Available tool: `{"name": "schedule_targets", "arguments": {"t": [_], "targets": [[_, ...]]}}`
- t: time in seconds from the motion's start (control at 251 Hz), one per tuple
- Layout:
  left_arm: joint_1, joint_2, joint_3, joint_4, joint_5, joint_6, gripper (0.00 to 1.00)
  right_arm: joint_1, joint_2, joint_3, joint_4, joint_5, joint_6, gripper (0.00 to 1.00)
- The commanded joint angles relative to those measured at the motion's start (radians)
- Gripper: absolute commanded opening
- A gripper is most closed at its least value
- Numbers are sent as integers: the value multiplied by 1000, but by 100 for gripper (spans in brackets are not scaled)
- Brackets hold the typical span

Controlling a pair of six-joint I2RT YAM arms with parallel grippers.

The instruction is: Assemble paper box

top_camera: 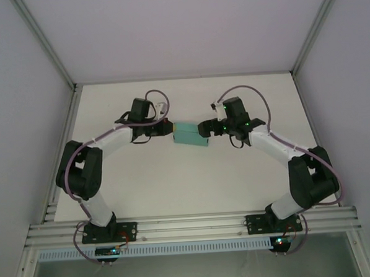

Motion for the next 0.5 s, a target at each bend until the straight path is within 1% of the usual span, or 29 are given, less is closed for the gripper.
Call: {"name": "schedule_targets", "arguments": {"t": [0.0, 0.056, 0.104, 0.14, 0.315, 0.383, 0.407, 0.495], "targets": [[-7, 57, 4, -137, -29, 47, 0, 5, -21, 20, -26, -124, -430, 99], [-9, 60, 7, -142, -25, 53, 0, 1, -14, 19, -14, -160, -528, 99], [-7, 61, 9, -146, -26, 55, 0, 4, 0, 45, -72, -201, -635, 99], [-7, 63, 12, -152, -28, 58, 0, 8, 16, 70, -113, -208, -681, 99], [-7, 72, 34, -166, -27, 68, 0, 32, 122, 168, -194, -91, -735, 99], [-7, 79, 41, -171, -29, 69, 0, 39, 176, 183, -217, -62, -749, 99], [-7, 81, 45, -175, -27, 71, 0, 43, 195, 217, -222, -53, -749, 99], [-7, 84, 48, -179, -31, 73, 0, 54, 252, 236, -249, -56, -756, 97]]}}
